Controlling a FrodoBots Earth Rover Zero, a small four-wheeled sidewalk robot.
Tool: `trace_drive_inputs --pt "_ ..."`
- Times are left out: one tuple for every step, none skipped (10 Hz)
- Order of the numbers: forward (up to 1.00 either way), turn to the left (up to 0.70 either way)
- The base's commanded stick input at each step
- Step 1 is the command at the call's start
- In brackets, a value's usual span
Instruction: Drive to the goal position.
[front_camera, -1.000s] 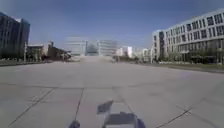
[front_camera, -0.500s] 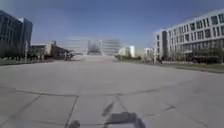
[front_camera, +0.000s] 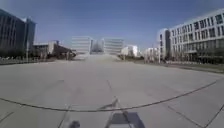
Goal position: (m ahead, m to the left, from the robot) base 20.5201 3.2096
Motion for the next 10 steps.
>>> trace_drive_inputs --pt "1.00 0.00" --pt "1.00 0.00" --pt "1.00 0.00" --pt "1.00 0.00" --pt "1.00 0.00" --pt "1.00 0.00" --pt "1.00 0.00" --pt "1.00 0.00" --pt "1.00 0.00" --pt "1.00 0.00"
